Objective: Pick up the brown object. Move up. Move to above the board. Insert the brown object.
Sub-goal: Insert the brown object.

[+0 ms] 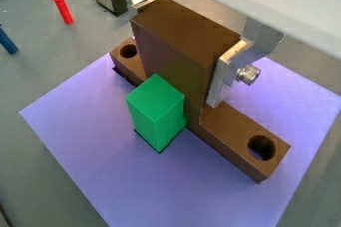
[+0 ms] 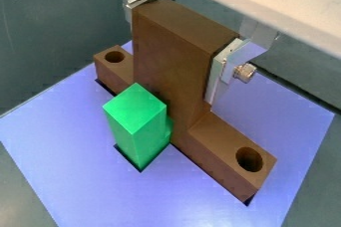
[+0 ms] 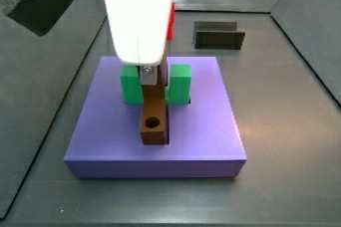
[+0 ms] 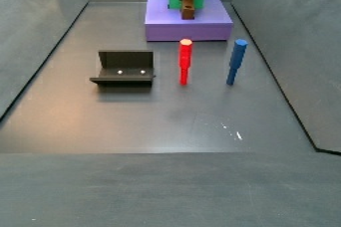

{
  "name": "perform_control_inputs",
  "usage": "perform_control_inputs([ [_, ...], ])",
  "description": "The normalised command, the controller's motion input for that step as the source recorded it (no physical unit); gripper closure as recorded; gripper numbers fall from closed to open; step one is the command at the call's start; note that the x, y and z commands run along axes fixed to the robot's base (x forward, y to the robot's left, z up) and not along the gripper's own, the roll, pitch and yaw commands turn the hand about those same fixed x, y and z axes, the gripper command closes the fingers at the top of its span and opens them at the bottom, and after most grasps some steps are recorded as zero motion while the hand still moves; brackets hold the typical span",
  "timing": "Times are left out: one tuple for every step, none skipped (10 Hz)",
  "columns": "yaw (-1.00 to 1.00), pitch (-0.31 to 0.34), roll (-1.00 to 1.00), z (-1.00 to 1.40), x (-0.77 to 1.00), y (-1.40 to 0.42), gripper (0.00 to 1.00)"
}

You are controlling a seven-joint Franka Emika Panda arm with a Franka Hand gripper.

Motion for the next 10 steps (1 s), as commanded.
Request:
perform_control_inputs([
  [-0.11, 0.050, 0.00, -0.21, 0.23, -0.06, 1.00],
  [-0.12, 0.069, 0.04, -0.26, 0.23, -0.05, 1.00],
  [-0.15, 0.103, 0.09, -0.25, 0.24, -0.05, 1.00],
  [-0.17, 0.136, 0.14, -0.25, 0.25, -0.06, 1.00],
  [-0.18, 0.173, 0.18, -0.32, 0.29, -0.10, 1.00],
  [-0.22, 0.209, 0.21, -0.44, 0.40, -0.13, 1.00],
  [-0.22, 0.124, 0.08, -0.53, 0.36, -0.07, 1.00],
  [-0.23, 0.070, 0.04, -0.57, 0.32, -0.06, 1.00],
  [-0.01, 0.000, 0.00, 0.00, 0.00, 0.00, 1.00],
  [0.00, 0.000, 0.00, 0.00, 0.00, 0.00, 1.00],
])
